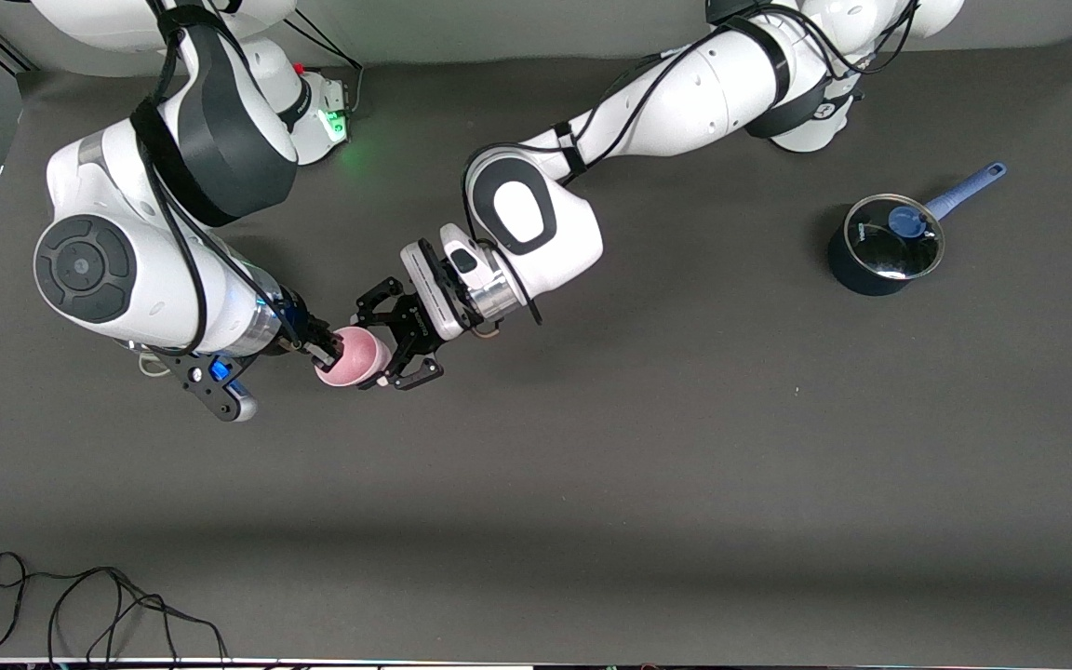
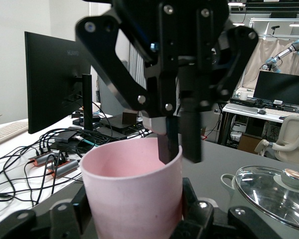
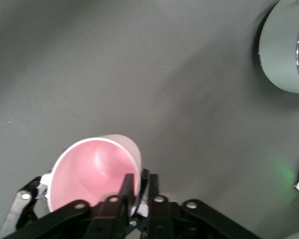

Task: Transfer pink cup from left to right arm
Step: 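Open the left gripper and withdraw it while the right gripper holds the cup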

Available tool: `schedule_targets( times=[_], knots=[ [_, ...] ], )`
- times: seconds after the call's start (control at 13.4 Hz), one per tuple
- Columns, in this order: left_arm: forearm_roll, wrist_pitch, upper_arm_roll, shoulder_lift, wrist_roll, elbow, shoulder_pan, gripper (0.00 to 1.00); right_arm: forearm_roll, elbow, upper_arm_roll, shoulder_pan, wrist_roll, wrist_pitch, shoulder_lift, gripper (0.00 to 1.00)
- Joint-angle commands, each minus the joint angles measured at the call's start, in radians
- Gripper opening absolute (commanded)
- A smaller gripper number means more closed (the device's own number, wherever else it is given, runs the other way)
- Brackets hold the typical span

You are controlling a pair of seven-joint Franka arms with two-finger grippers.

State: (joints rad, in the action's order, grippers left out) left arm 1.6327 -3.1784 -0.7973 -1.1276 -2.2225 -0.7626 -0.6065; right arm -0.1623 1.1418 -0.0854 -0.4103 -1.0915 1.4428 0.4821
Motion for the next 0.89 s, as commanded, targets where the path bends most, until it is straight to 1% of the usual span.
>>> schedule_targets(
  times=[0.0, 0.37, 0.45, 0.52, 0.74, 0.82],
  knots=[
    [0.009, -0.015, 0.016, 0.011, 0.015, 0.011, -0.013, 0.0, -0.022, 0.004, -0.011, -0.01, -0.024, 0.002, -0.003, 0.0],
    [0.009, -0.018, 0.02, 0.012, 0.017, 0.009, -0.013, 0.0, -0.02, -0.001, -0.011, -0.008, -0.022, 0.002, -0.003, 0.0],
    [0.006, -0.018, 0.036, 0.012, 0.014, 0.009, -0.013, 0.88, -0.019, -0.004, -0.011, -0.008, -0.022, 0.002, -0.003, 0.0],
    [-0.002, -0.02, 0.052, 0.017, 0.015, 0.005, -0.013, 1.0, -0.017, -0.005, -0.013, -0.008, -0.021, 0.002, -0.003, 0.0],
    [-0.013, -0.028, 0.059, 0.035, 0.021, -0.007, -0.009, 1.0, -0.003, -0.007, -0.02, -0.008, -0.013, 0.05, -0.003, 0.0],
    [-0.034, -0.026, 0.059, 0.051, 0.021, -0.024, 0.0, 1.0, 0.024, -0.01, -0.022, -0.004, -0.008, 0.07, -0.003, 0.0]
  ],
)
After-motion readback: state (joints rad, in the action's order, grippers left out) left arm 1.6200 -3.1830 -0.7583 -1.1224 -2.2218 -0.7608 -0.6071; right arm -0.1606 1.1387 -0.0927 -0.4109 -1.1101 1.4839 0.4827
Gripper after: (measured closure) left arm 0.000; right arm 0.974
